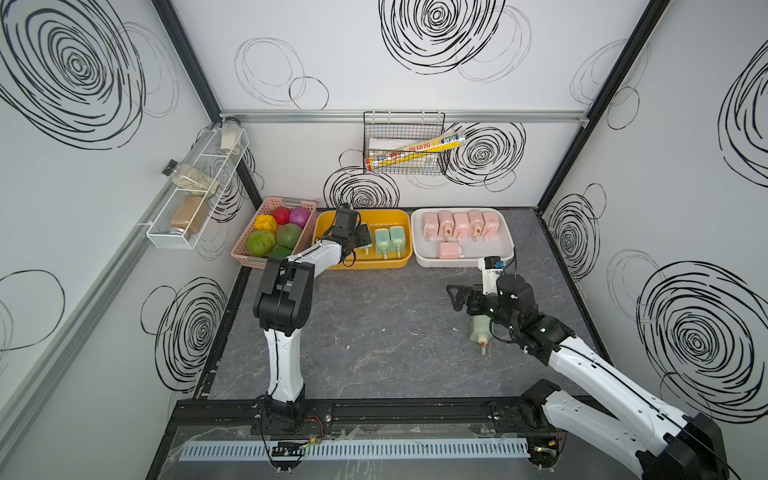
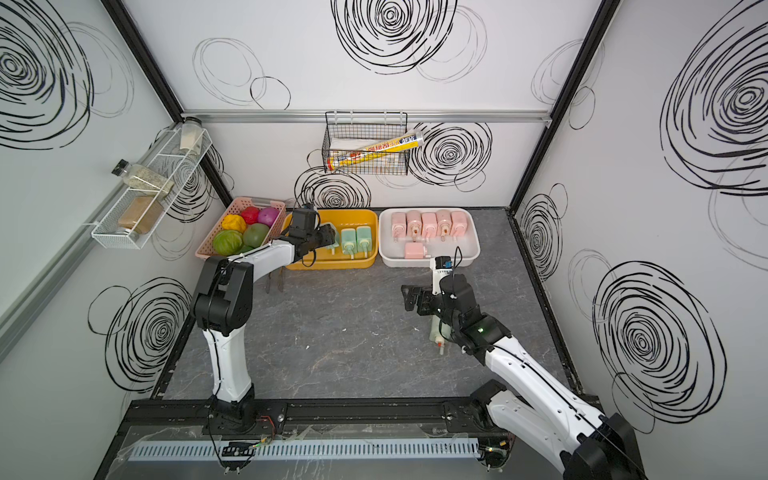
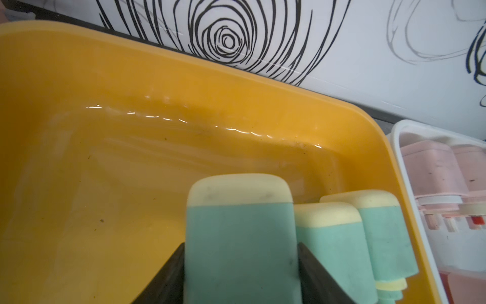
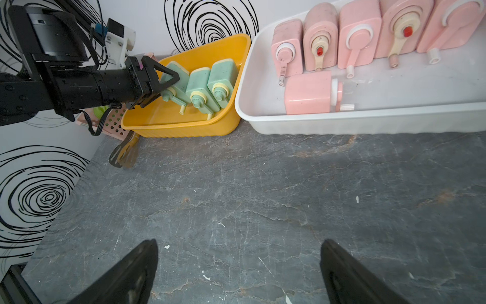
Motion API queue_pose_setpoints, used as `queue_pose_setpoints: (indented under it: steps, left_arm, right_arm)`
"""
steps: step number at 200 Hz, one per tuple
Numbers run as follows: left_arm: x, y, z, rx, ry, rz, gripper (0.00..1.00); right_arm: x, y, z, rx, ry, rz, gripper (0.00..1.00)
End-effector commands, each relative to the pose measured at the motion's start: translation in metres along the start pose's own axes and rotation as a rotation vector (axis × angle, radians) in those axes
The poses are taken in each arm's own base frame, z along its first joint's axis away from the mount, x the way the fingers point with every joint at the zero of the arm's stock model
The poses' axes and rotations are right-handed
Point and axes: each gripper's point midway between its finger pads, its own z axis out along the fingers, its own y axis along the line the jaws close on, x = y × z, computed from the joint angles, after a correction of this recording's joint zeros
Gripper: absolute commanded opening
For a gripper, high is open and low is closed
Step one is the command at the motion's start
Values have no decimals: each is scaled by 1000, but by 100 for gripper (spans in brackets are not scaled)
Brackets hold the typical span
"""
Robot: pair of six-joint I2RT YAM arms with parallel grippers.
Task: Place the pencil sharpeners by color into the storage box
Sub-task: Place the pencil sharpener in the storage box.
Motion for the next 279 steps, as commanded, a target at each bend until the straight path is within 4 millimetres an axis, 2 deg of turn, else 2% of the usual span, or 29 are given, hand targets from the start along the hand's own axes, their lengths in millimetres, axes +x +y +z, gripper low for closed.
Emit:
queue_pose_setpoints:
  steps: [1,46,101,116,139,155,192,202,241,279]
  left_arm:
    - [-24,-13,2,45,-68,-15,10]
    - [-10,-14,11,37,-40,3,20]
    - [0,-22,17,44,-10,28,41]
    - [1,-26,17,40,-7,34,50]
    - [-2,-32,15,44,-5,65,71]
    - [-5,-34,15,43,-1,70,80]
    - [-11,-39,8,54,-10,78,84]
    - [-14,-42,4,64,-13,81,84]
    - [-24,-46,-18,62,-56,99,100]
    - [-32,-53,-43,80,-98,96,99]
  right_arm:
    - [-9,1,-4,9,-14,4,100]
    - [-9,2,-3,9,-12,5,100]
    - [-8,1,-3,11,-4,0,100]
    - [-7,1,-3,12,-2,0,100]
    - [-7,2,-3,9,-1,-1,100]
    - [-6,1,-3,13,2,-1,100]
    - [-5,-4,-2,34,0,-1,100]
    - [-3,-11,-2,73,6,6,100]
    - [11,-49,-3,202,98,48,99]
    - [17,-62,-8,262,162,60,100]
